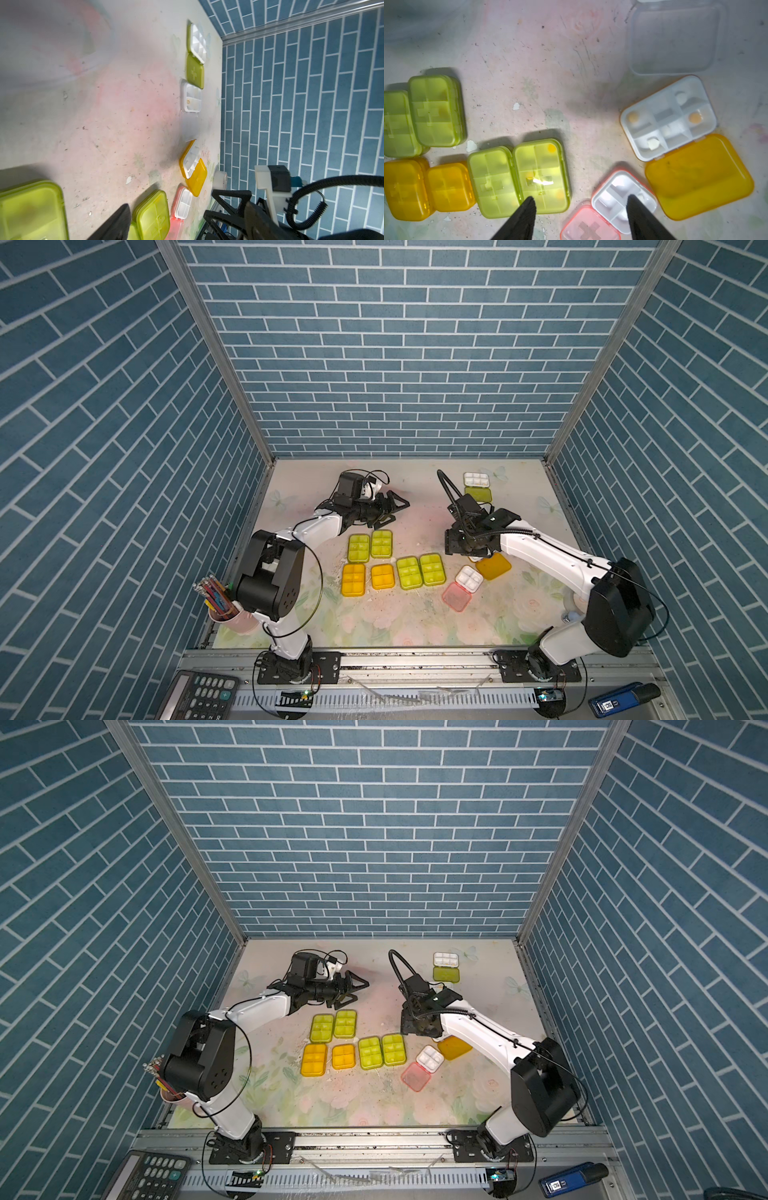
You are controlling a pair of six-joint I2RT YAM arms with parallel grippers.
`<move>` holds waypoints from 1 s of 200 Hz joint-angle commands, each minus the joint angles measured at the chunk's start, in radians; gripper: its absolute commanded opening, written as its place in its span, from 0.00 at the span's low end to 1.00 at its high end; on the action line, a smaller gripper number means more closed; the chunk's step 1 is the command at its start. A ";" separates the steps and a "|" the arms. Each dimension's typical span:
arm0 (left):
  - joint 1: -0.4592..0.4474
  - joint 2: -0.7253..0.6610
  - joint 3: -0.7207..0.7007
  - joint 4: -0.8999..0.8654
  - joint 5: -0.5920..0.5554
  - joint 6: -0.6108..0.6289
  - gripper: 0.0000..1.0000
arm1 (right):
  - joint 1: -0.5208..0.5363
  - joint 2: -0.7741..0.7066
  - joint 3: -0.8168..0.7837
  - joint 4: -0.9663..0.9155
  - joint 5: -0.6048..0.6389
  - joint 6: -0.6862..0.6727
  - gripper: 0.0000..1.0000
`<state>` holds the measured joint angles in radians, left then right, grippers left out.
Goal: Close pillboxes
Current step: Adjust the pillbox at the center of the board.
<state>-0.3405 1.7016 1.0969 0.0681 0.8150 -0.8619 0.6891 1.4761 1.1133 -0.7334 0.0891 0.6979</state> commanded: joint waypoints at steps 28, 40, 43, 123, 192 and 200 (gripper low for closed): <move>-0.095 -0.174 0.073 0.015 -0.219 0.210 0.89 | -0.077 -0.138 -0.075 0.004 0.100 -0.073 0.79; -0.131 -0.185 0.107 0.005 -0.315 0.247 0.89 | -0.083 -0.153 -0.075 0.015 0.136 -0.095 0.85; -0.139 -0.186 0.111 0.013 -0.333 0.252 0.88 | -0.083 -0.156 -0.073 0.017 0.150 -0.099 0.88; -0.149 -0.182 -0.110 0.341 -0.396 0.267 0.82 | -0.097 -0.226 -0.179 0.194 0.382 -0.134 0.80; -0.152 -0.112 0.016 0.032 -0.402 0.328 1.00 | -0.144 -0.100 -0.064 0.098 0.246 -0.205 0.72; -0.152 -0.114 0.017 0.022 -0.413 0.337 1.00 | -0.155 -0.086 -0.057 0.091 0.227 -0.204 0.73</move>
<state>-0.4950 1.5688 1.0912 0.1894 0.4053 -0.5602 0.5575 1.3499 1.0210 -0.5835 0.3771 0.5259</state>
